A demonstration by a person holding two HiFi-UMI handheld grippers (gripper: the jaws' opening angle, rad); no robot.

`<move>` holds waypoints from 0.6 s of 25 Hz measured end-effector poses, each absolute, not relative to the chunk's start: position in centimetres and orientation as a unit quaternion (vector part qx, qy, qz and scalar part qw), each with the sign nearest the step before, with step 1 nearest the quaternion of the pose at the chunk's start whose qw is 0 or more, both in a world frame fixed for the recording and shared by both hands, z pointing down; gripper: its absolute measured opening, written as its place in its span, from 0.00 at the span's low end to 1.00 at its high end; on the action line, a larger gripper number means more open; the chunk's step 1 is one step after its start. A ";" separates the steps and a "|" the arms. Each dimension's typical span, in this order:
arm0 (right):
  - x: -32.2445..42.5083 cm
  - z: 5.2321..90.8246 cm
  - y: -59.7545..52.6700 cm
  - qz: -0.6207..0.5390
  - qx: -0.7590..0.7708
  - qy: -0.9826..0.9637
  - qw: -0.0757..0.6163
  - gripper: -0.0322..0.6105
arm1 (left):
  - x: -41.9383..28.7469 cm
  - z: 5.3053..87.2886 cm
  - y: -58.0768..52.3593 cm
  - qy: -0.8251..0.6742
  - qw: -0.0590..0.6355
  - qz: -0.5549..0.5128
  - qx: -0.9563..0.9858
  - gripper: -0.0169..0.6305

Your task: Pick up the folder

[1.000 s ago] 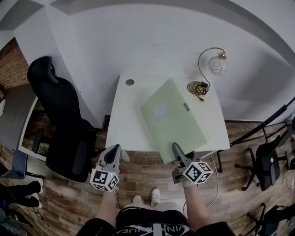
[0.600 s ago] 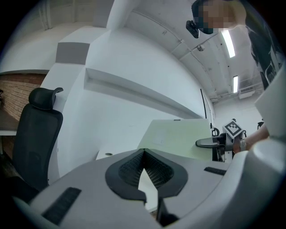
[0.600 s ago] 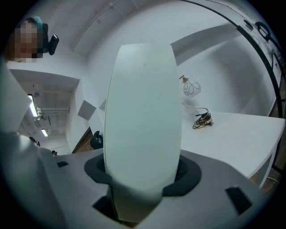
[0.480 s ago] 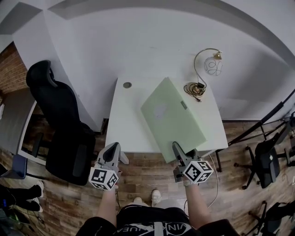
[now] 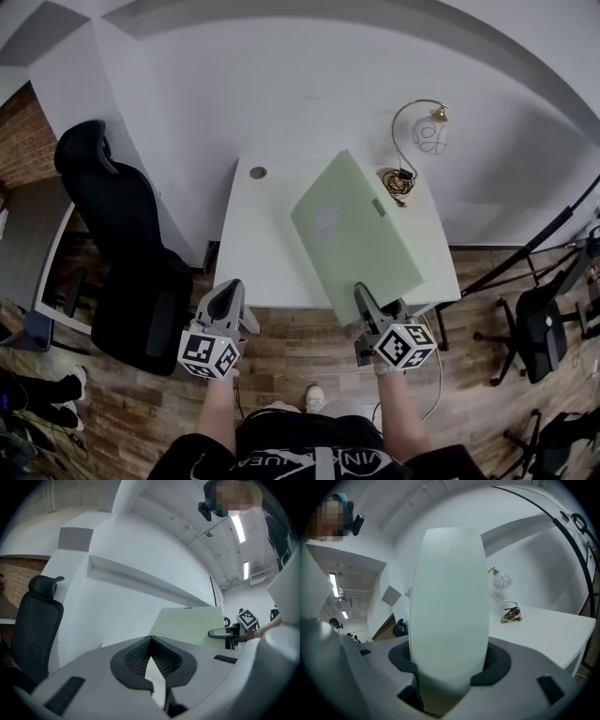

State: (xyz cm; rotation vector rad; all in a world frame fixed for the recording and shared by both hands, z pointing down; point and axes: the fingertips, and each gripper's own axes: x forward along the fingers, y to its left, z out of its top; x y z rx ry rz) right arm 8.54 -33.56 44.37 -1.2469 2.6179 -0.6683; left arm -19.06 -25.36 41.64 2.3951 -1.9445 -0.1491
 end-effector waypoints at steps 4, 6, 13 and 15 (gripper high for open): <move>9.1 44.0 -33.5 -0.223 -0.421 0.875 0.087 0.50 | -18.7 41.2 -25.5 -0.627 0.025 -0.051 0.777 0.05; 9.4 43.9 -33.4 -0.222 -0.423 0.874 0.088 0.50 | -18.5 40.9 -25.5 -0.626 0.026 -0.053 0.777 0.05; 9.9 43.6 -33.2 -0.224 -0.427 0.871 0.096 0.50 | -18.2 40.5 -25.4 -0.623 0.023 -0.054 0.780 0.05; 10.1 43.5 -33.2 -0.224 -0.428 0.870 0.096 0.50 | -18.0 40.5 -25.5 -0.623 0.024 -0.054 0.780 0.05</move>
